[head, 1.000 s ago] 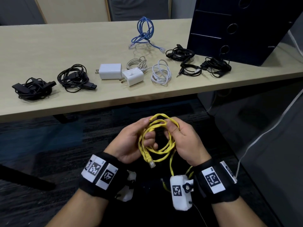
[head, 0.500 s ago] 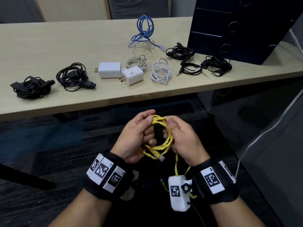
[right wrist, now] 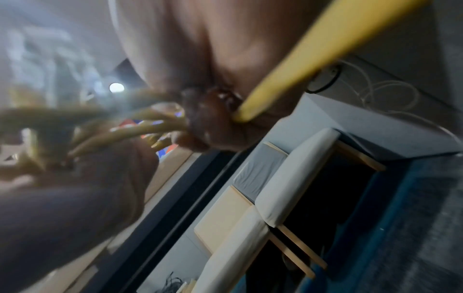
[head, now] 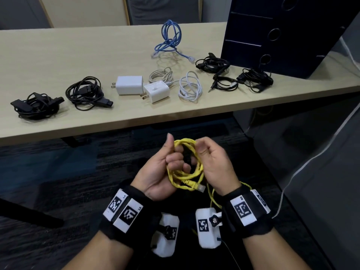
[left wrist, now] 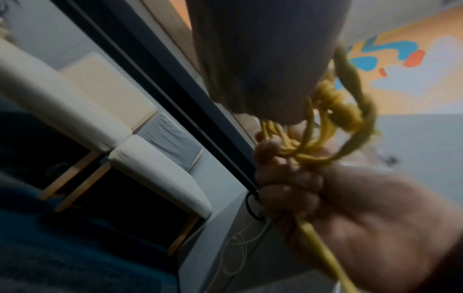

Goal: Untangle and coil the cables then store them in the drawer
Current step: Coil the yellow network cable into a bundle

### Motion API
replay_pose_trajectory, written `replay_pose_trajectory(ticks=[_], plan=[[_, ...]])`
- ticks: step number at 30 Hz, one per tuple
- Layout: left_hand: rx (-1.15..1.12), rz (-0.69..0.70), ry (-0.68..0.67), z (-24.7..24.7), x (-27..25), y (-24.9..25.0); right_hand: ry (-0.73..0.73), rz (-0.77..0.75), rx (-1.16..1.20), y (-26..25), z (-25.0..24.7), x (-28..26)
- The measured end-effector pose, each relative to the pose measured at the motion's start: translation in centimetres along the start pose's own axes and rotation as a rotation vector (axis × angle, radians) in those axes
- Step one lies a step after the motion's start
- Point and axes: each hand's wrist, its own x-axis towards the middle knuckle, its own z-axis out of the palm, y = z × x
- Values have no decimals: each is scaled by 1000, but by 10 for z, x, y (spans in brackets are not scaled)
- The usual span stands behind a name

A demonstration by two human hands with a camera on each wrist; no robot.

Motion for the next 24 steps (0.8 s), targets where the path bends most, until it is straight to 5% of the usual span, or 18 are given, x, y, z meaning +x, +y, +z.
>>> replay_pose_trajectory(ticks=[8, 12, 17, 21, 24], plan=[[-205, 117, -178, -9, 2, 16, -211, 240, -17, 20, 0, -24], [-185, 313, -128, -3, 6, 28, -369, 82, -543, 24, 0, -43], [-37, 536, 100, -10, 20, 19, -593, -36, -738, 0, -9, -54], [297, 601, 199, -16, 25, 6, -565, -194, -765, -16, -19, -44], [532, 605, 154, -10, 21, -4, -491, -289, -752, -32, -21, -35]])
